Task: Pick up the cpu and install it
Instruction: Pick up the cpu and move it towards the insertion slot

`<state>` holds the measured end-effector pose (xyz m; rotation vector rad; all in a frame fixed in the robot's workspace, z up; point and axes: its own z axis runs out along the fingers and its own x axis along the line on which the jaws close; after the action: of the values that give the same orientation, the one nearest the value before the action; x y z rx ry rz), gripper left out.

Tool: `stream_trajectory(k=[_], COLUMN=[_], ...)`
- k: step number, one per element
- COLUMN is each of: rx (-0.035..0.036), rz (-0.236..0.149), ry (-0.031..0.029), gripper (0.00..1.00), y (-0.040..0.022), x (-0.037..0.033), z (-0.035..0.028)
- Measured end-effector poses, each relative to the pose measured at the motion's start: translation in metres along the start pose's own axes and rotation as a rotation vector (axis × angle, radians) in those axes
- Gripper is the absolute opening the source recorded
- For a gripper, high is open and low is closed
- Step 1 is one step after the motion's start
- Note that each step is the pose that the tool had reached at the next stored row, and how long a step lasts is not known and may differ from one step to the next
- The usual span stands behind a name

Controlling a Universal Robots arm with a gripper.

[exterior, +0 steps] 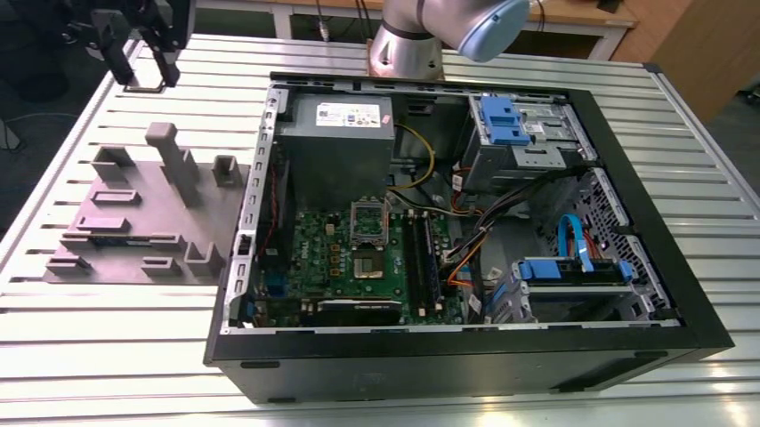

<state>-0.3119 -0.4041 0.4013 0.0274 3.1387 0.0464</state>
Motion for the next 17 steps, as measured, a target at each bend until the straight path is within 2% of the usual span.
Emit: stream_trajectory(k=[17], rx=[0.0000], rz=[0.000], ry=[0.0001], gripper=[0.47], y=[0.0004], x=[-0.0243], z=[0.0000])
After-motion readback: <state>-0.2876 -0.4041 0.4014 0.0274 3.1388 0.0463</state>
